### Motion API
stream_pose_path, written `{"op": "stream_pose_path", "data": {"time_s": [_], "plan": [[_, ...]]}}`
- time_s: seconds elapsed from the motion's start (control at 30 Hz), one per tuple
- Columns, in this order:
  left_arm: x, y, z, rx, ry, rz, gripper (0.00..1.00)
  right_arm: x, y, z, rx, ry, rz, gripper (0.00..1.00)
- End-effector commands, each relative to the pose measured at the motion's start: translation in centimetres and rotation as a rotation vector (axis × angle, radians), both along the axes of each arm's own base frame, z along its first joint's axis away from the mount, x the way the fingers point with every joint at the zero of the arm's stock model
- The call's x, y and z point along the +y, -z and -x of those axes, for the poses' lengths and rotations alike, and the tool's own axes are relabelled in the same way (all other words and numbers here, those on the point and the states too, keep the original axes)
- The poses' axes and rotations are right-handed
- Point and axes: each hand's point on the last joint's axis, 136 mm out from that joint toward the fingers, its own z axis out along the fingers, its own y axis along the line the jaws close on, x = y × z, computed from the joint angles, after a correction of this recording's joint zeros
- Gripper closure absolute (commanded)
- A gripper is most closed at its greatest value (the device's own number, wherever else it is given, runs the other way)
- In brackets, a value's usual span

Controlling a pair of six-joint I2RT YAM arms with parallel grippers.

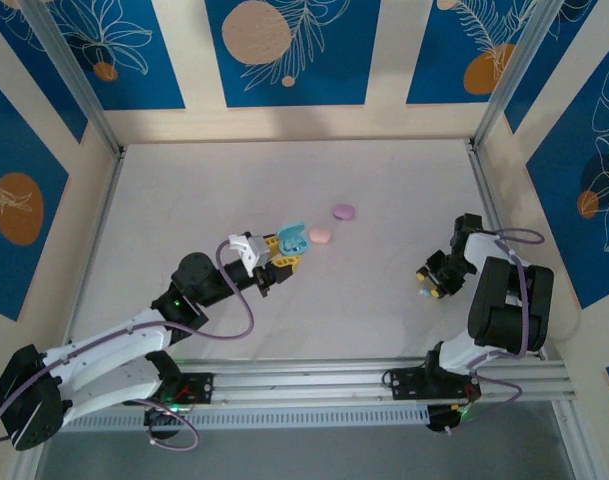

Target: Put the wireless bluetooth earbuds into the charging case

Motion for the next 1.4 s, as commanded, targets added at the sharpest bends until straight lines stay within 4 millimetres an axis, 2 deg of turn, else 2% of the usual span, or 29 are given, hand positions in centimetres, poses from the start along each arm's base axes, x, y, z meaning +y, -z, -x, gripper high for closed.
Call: {"op": "stream_pose_path", "data": {"time_s": [0.0, 0.23, 0.3, 0.37, 0.43, 0.5, 0.67, 0.97, 1.17, 1.37], "plan": [[0.1, -1.2, 0.4, -0.042, 0.000, 0.027, 0.68, 1.6, -0.3, -0.9, -0.013, -0.075, -0.017, 0.58], [-0.1, -1.1, 0.3, -0.039, 0.001, 0.025, 0.68, 3.8, -1.6, -2.0, -0.059, -0.187, -0.025, 0.59], [0.0, -1.2, 0.3, -0.041, 0.003, 0.027, 0.68, 3.3, -1.9, -1.9, -0.050, -0.191, 0.022, 0.58], [0.0, -1.2, 0.3, -0.040, 0.002, 0.026, 0.68, 1.9, -2.0, -1.3, -0.019, -0.152, 0.087, 0.58], [0.0, -1.2, 0.3, -0.041, 0.001, 0.025, 0.68, 0.4, -2.4, -0.4, 0.008, -0.084, 0.147, 0.57], [0.1, -1.1, 0.4, -0.042, -0.002, 0.022, 0.68, -0.2, -2.7, 0.2, 0.003, -0.019, 0.140, 0.56], [0.1, -1.0, 0.2, -0.042, -0.007, 0.020, 0.68, 1.7, -2.6, 1.0, -0.032, 0.078, 0.011, 0.56], [0.1, -1.1, 0.3, -0.041, -0.004, 0.025, 0.68, 2.7, -0.9, 2.3, 0.011, 0.143, -0.052, 0.54], [0.2, -1.1, 0.3, -0.039, -0.006, 0.026, 0.68, 2.9, -0.7, 1.4, -0.012, 0.117, -0.069, 0.54], [0.1, -1.2, 0.3, -0.039, -0.001, 0.022, 0.68, 2.2, -0.7, 0.2, -0.032, 0.071, -0.034, 0.57]]}}
